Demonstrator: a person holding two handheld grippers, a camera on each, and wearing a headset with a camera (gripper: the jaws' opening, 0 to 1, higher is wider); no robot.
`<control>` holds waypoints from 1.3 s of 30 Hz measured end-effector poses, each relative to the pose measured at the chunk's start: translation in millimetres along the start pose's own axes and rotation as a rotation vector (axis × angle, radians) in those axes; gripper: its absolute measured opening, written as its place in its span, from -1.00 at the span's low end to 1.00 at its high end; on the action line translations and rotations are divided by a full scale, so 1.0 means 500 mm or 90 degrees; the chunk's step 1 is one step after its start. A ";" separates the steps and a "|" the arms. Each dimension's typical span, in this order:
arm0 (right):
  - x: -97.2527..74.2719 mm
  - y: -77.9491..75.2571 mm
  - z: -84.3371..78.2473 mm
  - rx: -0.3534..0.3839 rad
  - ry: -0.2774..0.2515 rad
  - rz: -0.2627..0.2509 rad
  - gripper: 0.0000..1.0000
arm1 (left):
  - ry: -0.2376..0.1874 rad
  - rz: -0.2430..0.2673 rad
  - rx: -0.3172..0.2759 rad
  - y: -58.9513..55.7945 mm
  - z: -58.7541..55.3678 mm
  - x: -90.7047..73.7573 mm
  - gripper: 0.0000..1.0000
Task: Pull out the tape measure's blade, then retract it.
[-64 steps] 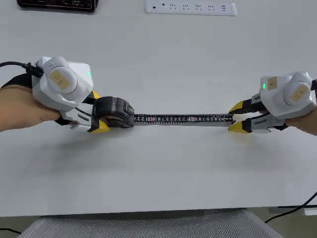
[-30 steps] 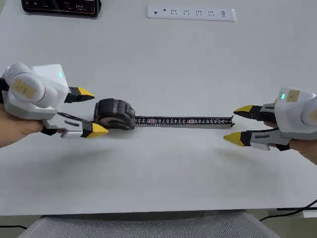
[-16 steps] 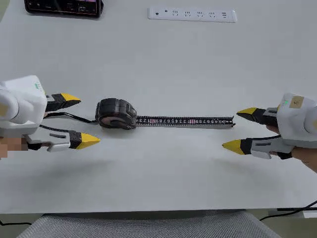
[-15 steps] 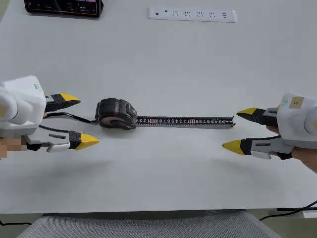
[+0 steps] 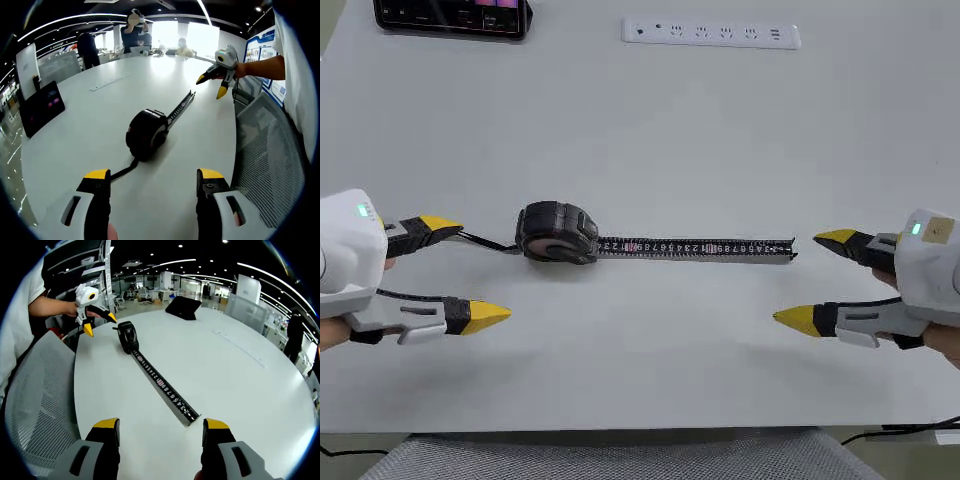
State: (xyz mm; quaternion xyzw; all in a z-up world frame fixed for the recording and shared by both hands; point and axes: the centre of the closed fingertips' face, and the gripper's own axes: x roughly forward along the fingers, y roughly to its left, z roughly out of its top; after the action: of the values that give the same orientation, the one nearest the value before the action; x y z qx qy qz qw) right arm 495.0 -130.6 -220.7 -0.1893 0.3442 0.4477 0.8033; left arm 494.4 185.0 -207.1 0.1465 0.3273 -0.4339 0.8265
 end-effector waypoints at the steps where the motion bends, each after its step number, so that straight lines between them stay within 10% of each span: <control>1: -0.001 0.002 -0.002 0.002 -0.002 -0.002 0.33 | -0.001 0.006 -0.002 -0.001 -0.003 -0.002 0.34; 39: -0.002 0.069 -0.018 0.058 -0.051 -0.030 0.89 | -0.044 0.078 -0.074 -0.039 -0.048 -0.037 0.86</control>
State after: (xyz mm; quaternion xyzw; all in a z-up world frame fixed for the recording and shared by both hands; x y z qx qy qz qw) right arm 461.9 -118.5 -226.0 -0.1423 0.3272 0.4198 0.8346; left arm 461.2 198.0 -212.0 0.1027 0.3136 -0.3674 0.8695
